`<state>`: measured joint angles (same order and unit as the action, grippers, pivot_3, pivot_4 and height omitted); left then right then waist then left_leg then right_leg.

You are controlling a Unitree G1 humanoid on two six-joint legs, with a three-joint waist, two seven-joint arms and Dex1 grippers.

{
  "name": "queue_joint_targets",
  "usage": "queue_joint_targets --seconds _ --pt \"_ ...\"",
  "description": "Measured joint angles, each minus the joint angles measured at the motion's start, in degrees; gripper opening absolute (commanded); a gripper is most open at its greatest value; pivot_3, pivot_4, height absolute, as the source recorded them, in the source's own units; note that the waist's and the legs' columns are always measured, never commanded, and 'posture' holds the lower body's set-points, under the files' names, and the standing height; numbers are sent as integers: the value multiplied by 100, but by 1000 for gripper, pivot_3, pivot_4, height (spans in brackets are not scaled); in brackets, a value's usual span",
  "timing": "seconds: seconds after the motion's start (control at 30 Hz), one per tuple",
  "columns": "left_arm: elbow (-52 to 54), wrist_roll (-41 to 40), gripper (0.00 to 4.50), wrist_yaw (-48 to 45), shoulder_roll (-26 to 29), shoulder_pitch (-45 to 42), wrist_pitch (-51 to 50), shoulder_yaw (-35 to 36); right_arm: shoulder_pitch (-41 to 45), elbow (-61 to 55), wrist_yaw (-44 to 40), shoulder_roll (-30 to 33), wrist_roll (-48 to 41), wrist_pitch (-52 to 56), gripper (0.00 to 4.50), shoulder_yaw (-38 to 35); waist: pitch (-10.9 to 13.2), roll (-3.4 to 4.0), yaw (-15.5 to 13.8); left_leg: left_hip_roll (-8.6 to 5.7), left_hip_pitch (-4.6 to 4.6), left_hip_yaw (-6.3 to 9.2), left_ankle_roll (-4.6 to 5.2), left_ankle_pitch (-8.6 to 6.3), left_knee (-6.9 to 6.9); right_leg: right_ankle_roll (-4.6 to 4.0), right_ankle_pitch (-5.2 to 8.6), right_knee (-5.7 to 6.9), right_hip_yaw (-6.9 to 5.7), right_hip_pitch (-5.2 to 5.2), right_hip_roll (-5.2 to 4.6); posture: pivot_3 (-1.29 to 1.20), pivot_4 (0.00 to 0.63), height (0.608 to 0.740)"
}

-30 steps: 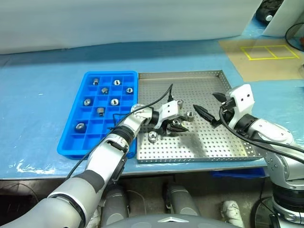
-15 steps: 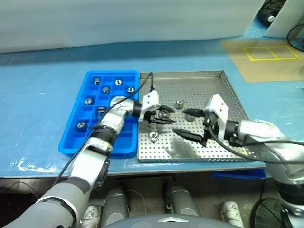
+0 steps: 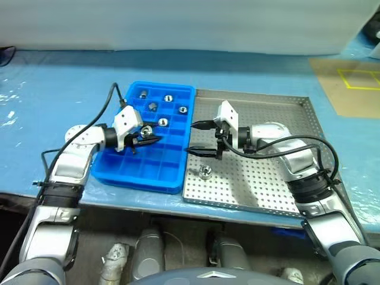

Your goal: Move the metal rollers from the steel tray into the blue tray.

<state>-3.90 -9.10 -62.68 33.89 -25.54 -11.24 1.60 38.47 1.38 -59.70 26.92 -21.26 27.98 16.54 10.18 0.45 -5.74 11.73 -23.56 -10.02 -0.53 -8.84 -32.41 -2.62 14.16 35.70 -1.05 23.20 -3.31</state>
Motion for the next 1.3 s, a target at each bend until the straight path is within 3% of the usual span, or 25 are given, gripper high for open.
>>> queue_joint_targets --seconds 0.2,0.4,0.67,0.97,1.17,1.3 --pt "776 -305 1748 399 350 743 -441 470 315 612 -407 -362 245 -435 4500 130 1 -5 -181 7 -10 2 -25 3 -1 0 0 10 -24 4 0 229 150 740" --pt "710 -374 1748 760 41 569 -451 380 366 772 -494 -555 373 -570 4500 184 1 -5 -310 6 -10 6 -51 25 -4 0 0 15 -25 1 -2 190 150 740" --pt "-1081 109 1748 1266 -827 -636 603 -271 112 482 -339 -394 409 -446 4500 44 -2 -11 -268 6 -10 11 -58 36 -8 20 -12 19 -21 2 2 77 150 740" --pt "-2896 424 1748 1280 -1192 -1380 1507 -590 -280 -142 33 -190 404 -102 4500 -191 -2 -13 -118 6 -14 10 -52 33 -5 31 -18 24 -24 6 8 3 150 740" --pt "-3171 494 1748 1077 -1208 -1391 1723 -691 -390 -360 161 -130 403 36 4500 -235 -2 -13 -108 7 -11 7 -53 34 -8 28 -17 31 -24 6 6 -23 150 740" --pt "-2348 277 1748 647 -1133 -1168 1577 -723 -453 -441 245 -106 400 62 4500 -263 -2 -14 -107 5 -12 7 -52 33 -11 8 -5 32 -23 5 2 -26 150 740"
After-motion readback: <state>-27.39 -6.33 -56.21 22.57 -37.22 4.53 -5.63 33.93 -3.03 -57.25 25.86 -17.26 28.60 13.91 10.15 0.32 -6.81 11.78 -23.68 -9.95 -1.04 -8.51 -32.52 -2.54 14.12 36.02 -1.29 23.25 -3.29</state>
